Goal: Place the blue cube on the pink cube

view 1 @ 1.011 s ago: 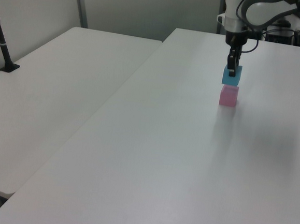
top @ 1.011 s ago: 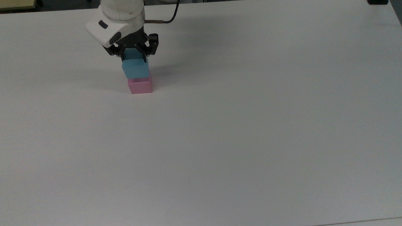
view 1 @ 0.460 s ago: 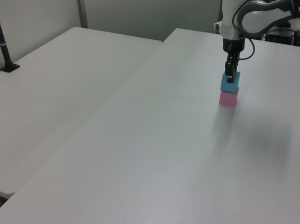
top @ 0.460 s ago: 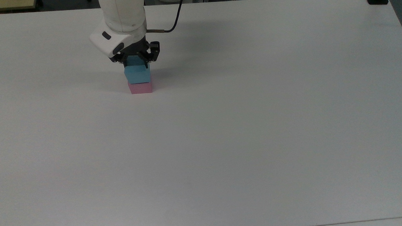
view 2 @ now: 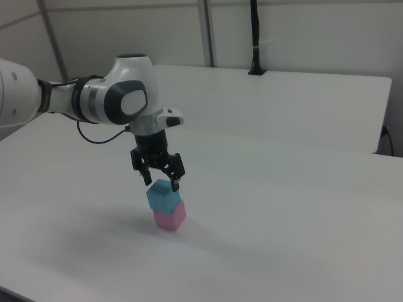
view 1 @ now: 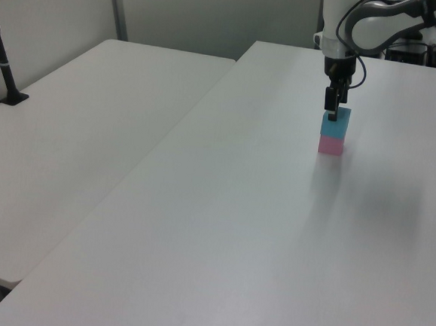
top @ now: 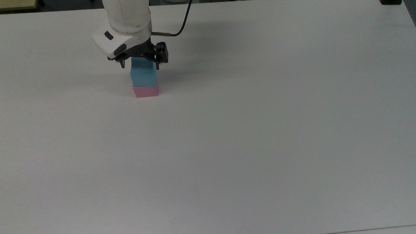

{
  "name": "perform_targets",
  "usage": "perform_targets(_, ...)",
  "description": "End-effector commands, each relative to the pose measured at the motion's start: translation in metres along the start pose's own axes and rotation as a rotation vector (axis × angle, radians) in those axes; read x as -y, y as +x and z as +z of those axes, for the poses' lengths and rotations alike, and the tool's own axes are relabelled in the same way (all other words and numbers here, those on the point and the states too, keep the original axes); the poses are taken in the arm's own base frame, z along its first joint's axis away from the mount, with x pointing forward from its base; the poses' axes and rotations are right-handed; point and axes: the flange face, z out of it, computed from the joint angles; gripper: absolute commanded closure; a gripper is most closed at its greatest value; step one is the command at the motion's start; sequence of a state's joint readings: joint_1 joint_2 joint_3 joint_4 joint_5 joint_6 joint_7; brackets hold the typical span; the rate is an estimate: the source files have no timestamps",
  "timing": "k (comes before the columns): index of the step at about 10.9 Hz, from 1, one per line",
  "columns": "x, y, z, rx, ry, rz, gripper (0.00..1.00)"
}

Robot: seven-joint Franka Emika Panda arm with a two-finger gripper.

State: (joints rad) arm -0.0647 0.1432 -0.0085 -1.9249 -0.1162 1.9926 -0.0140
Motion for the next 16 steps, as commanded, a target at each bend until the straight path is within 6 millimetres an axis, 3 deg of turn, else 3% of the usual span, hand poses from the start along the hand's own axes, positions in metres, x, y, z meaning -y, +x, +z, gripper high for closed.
perform_targets(1,-0.006,-0.012,-0.046,-0.004,0.003,0.074,0.0)
perform_targets(4,-0.018,-0.045,-0.144,-0.025,0.015,0.152,0.0)
perform_targets(6,-0.044,-0.077,-0.204,-0.052,0.09,0.211,0.0)
perform_targets(8,-0.072,-0.103,-0.248,-0.092,0.181,0.265,0.0)
perform_targets(10,-0.079,-0.117,-0.266,-0.128,0.187,0.257,0.0)
perform_targets(12,-0.081,-0.108,-0.266,-0.18,0.157,0.206,0.0)
perform_targets(14,-0.093,-0.097,-0.253,-0.189,0.129,0.107,0.0)
perform_targets(16,-0.097,-0.097,-0.255,-0.205,0.136,0.115,0.0)
